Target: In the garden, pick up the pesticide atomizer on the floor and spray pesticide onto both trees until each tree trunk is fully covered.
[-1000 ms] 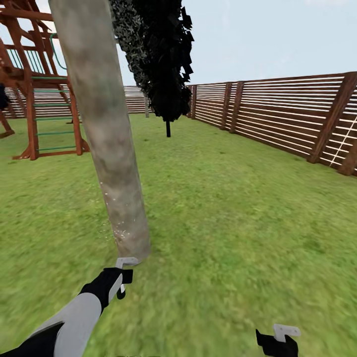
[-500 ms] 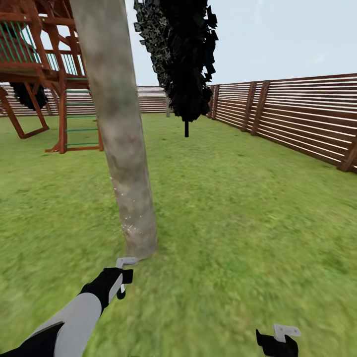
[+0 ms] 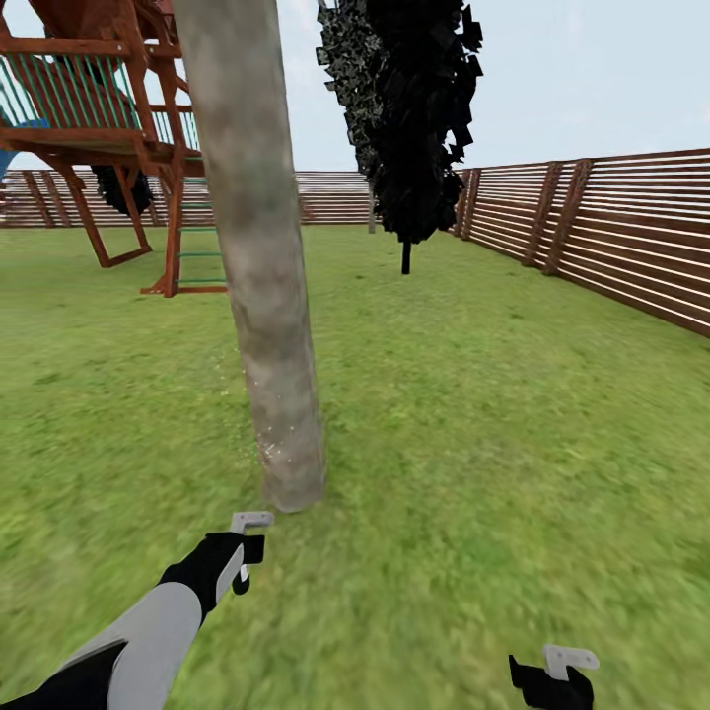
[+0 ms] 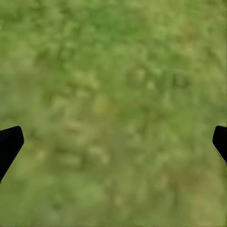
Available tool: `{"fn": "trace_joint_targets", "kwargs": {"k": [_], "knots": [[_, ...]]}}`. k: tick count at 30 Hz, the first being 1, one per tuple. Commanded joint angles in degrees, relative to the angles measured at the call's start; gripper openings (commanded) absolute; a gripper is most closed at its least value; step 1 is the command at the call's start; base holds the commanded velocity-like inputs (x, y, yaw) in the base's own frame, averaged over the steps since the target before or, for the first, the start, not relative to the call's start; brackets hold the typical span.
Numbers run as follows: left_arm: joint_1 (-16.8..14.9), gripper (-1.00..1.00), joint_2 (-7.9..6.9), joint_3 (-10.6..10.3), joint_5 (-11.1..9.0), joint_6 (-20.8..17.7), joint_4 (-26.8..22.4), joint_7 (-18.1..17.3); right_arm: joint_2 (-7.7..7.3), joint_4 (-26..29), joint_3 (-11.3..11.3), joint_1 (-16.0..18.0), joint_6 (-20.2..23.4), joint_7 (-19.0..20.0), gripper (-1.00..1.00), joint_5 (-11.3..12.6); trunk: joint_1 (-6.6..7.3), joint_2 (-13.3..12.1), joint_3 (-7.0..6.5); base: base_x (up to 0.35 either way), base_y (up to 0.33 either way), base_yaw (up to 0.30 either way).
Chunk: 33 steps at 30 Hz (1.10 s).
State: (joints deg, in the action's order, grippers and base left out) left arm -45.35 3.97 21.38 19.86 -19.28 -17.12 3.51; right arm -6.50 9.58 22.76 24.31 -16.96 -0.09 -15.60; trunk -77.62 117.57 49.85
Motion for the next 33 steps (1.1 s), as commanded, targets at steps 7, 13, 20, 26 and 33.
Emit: {"fn": "trace_joint_targets", "kwargs": {"k": [7,13,20,26,33], "knots": [[0.00,-1.00,-0.01,-0.02,-0.24,0.03,-0.08,0.02,-0.08,0.00,0.01,-0.03,-0.01,-0.07,1.00,0.02,0.00,0.00,0.00,0.170,-0.230,0.138],[0.00,-1.00,-0.07,-0.11,-1.12,0.12,-0.06,0.04,-0.18,0.04,-0.03,-0.05,-0.01,0.03,1.00,-0.30,0.00,0.00,0.00,0.171,-0.230,0.002],[0.00,-1.00,-0.24,-0.18,-1.14,4.04,0.10,0.09,0.00,0.02,-0.08,-0.05,-0.01,0.17,1.00,-0.31,0.00,0.00,0.00,0.178,-0.225,0.168],[0.00,-1.00,0.12,-0.24,-1.18,7.94,0.08,0.85,0.00,0.01,0.00,-0.05,-0.01,0.02,1.00,-0.30,0.00,0.00,0.00,0.037,-0.035,0.156],[-0.76,-1.00,2.82,-0.90,-0.77,7.56,-3.06,0.31,0.00,0.00,0.00,-0.05,-0.01,0.00,1.00,-0.30,0.00,0.00,0.00,0.000,0.000,0.002]]}}
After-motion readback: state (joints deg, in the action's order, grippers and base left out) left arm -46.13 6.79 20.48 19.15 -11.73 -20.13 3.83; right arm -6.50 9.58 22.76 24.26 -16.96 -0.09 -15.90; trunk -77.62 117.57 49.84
